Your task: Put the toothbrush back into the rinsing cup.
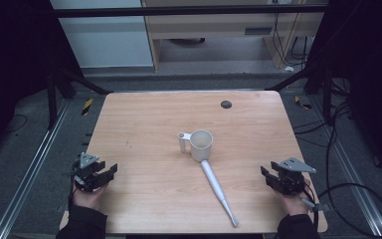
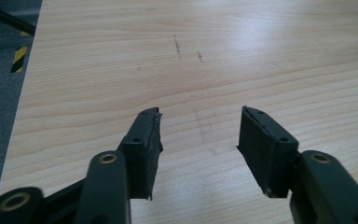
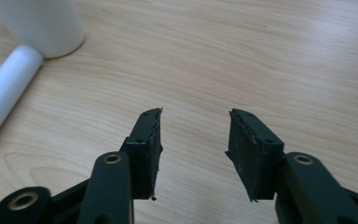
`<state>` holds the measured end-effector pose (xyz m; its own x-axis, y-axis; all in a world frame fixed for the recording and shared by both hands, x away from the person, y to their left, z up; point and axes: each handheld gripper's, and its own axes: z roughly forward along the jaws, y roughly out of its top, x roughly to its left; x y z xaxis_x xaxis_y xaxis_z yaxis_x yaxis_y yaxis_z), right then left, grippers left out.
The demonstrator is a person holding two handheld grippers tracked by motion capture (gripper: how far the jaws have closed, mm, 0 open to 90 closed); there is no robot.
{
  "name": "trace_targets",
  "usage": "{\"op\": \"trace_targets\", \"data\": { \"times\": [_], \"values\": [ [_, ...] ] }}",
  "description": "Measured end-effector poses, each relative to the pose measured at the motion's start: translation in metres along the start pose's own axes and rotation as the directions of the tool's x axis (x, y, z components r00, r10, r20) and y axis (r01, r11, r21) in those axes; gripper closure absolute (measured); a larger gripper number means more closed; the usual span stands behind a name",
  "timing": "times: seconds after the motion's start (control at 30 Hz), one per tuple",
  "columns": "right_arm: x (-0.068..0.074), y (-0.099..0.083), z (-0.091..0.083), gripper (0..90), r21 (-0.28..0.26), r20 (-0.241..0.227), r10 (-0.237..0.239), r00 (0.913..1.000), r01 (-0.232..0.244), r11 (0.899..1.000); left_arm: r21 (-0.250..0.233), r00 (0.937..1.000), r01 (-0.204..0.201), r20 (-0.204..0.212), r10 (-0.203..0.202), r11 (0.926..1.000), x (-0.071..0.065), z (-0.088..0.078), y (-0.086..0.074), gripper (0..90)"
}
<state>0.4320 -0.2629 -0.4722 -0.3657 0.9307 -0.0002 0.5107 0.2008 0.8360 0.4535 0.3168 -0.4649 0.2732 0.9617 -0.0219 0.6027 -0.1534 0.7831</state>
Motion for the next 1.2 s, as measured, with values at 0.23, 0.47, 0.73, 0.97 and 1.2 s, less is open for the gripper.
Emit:
{"op": "trace_targets", "data": {
  "times": [0.23,0.47,0.73,0.97,1.2],
  "values": [
    [0.015,0.005,0.000,61.5,0.003,-0.043,-0.071,0.9966,0.071,0.997,0.005,0.9996,-0.006,0.027,0.005,1.0000,-0.004,-0.001,0.000,53.1],
    [0.028,0.011,0.001,65.6,0.007,-0.072,-0.094,0.9929,0.095,0.995,0.012,0.9988,-0.022,0.045,0.021,0.9997,-0.006,0.001,0.000,52.6],
    [0.049,0.023,0.004,64.9,-0.019,-0.144,-0.114,0.9830,0.112,0.993,0.014,0.9956,-0.024,0.091,0.023,0.9996,-0.008,0.003,-0.001,53.5],
    [0.066,0.032,0.011,66.7,0.006,-0.181,-0.119,0.9761,0.122,0.992,0.018,0.9948,-0.056,0.086,0.054,0.9983,-0.012,0.003,0.000,57.6],
    [0.088,0.048,0.029,72.9,0.025,-0.222,-0.124,0.9672,0.133,0.991,0.019,0.9949,-0.068,0.075,0.067,0.9975,-0.013,0.002,0.000,64.1]
  ]
}}
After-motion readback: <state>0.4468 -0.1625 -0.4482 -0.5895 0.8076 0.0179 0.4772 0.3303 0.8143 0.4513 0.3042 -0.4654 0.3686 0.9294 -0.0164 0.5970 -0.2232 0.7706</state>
